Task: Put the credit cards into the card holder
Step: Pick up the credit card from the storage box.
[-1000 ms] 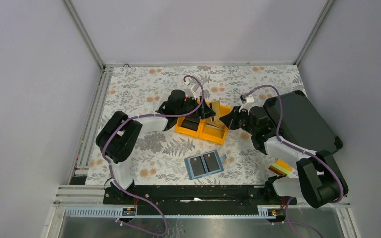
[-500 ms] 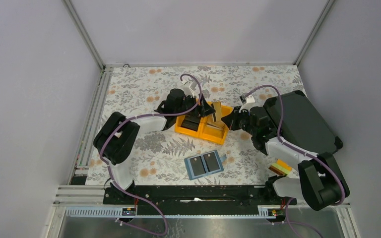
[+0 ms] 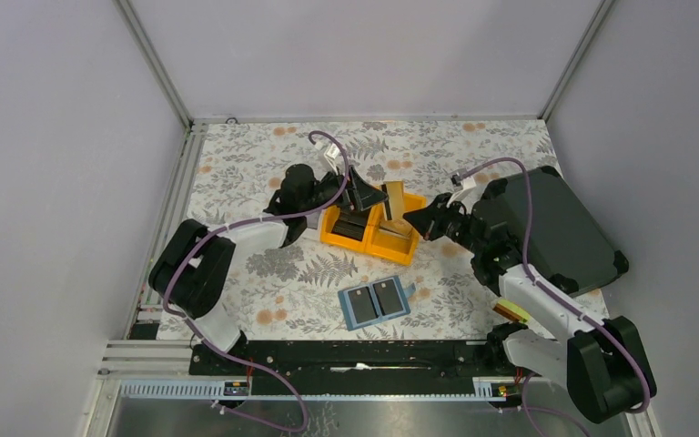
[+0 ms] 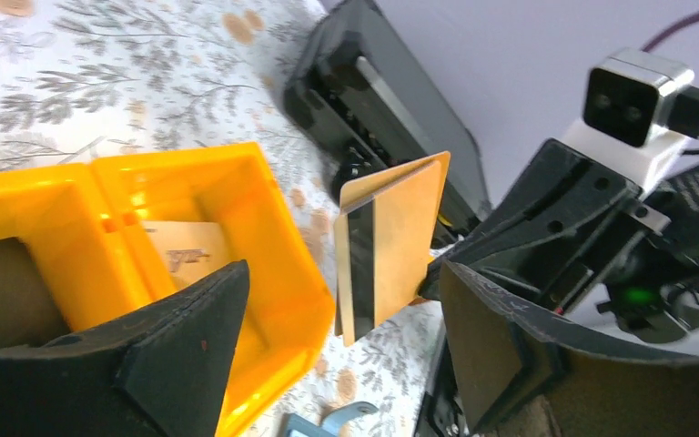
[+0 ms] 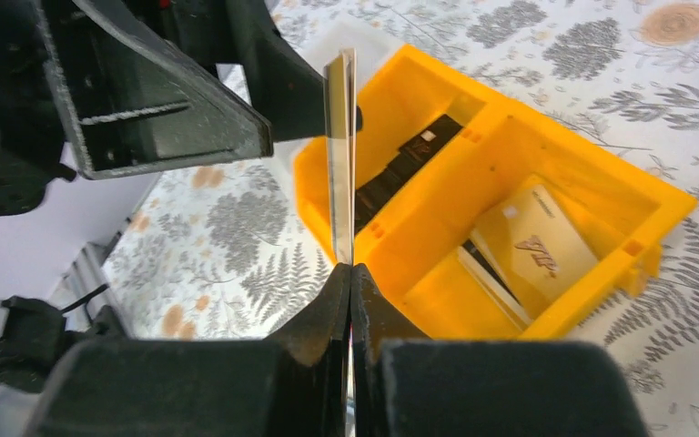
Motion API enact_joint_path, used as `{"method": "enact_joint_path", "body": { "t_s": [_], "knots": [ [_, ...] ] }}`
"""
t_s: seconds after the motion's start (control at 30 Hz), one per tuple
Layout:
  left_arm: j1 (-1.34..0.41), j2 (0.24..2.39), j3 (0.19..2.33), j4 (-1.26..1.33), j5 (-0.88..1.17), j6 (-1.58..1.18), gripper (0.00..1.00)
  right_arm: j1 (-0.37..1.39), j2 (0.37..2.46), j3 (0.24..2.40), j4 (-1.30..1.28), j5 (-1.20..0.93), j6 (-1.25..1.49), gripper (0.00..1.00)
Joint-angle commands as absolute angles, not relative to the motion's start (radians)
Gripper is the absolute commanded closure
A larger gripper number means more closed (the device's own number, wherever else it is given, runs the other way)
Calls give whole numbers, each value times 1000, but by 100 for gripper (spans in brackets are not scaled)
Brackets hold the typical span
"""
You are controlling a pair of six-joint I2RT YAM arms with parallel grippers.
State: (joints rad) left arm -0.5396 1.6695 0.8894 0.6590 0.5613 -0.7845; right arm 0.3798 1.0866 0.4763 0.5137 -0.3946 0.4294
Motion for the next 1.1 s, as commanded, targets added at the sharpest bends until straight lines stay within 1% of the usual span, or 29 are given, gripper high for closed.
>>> {"method": "enact_joint_path", "body": {
  "t_s": [0.0, 0.1, 0.13, 0.37, 0.5, 0.57, 0.6, 0.63, 0.7, 0.77, 0.83, 0.87, 0.93, 1.07],
  "knots": [
    [-531, 1613, 853, 864, 692, -861, 23, 386, 1019, 470, 604, -504, 493, 100],
    [-531, 1598, 835, 890, 725, -882, 28, 382, 1003, 462, 646, -547, 536, 100],
    [-531, 1590, 828, 893, 728, -883, 32, 382, 1002, 462, 657, -559, 547, 100],
    [-531, 1560, 788, 1003, 773, -953, 67, 374, 1022, 458, 713, -624, 597, 100],
    [-531, 1564, 766, 1078, 796, -996, 86, 368, 1021, 453, 720, -628, 612, 100],
    [-531, 1563, 757, 1085, 801, -996, 97, 362, 1018, 452, 718, -619, 626, 100],
    [-531, 1561, 753, 1088, 807, -994, 100, 359, 1016, 453, 718, -616, 631, 92],
    [-531, 1562, 749, 1097, 813, -994, 100, 351, 1016, 457, 718, -615, 638, 81],
    [-531, 1558, 736, 1117, 827, -994, 100, 339, 1013, 467, 718, -619, 647, 67],
    [-531, 1554, 727, 1137, 853, -997, 100, 326, 1008, 480, 718, -625, 659, 56],
    [-531, 1549, 719, 1149, 871, -1000, 100, 309, 1010, 496, 719, -637, 669, 49],
    [-531, 1544, 717, 1151, 881, -999, 100, 300, 1013, 503, 721, -645, 675, 47],
    [-531, 1540, 712, 1157, 895, -1001, 100, 286, 1023, 506, 753, -667, 700, 46],
    [-533, 1542, 712, 1167, 913, -1007, 100, 265, 1067, 504, 885, -729, 792, 53]
  ]
}}
